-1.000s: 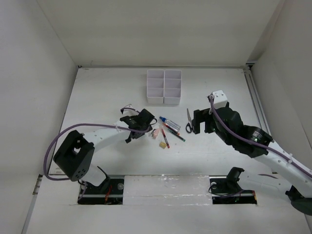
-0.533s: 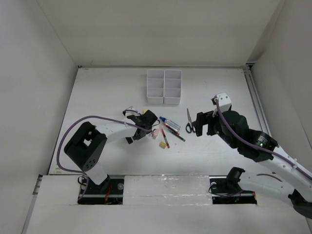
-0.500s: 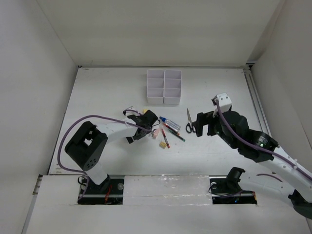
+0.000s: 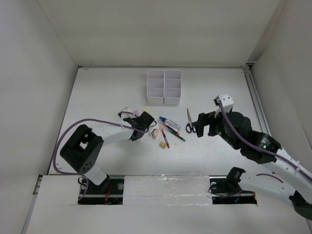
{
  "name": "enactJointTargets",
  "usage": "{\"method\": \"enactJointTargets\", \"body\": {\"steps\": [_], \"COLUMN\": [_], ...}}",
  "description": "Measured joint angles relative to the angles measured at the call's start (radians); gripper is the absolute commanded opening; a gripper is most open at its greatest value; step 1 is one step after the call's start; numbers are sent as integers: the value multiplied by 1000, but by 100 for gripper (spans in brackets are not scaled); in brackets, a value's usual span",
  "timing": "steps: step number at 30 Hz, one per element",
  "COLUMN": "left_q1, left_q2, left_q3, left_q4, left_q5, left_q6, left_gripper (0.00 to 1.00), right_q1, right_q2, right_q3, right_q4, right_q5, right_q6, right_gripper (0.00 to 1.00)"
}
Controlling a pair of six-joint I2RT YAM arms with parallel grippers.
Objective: Sort the stationery into containers
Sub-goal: Pick up the pen from the center of the board.
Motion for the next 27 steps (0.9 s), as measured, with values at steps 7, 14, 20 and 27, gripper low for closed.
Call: {"method": "enactJointTargets", "body": {"steps": [7,14,20,27], "left_q1": [-27,-217,-329,-339], "left_q2": [-85,-267,-496,-782], "left_q3": [-40,72,102,-33], "left_q4": [-91,-198,-87,179], "left_q5": [-27,-160,-168,28], "left_q6": [-38,30,239,543], "left_gripper": [0,0,0,0], "right_q1": [-1,-161,-322,-330], "right_q2": [12,56,147,314], "right_q3": [-16,-82,-113,-73], "right_q4": [83,275,472,662], "right_q5": [-63,-325,-560,-726], "right_q6": [-6,-5,43,113], "right_gripper": [100,100,100,100]}}
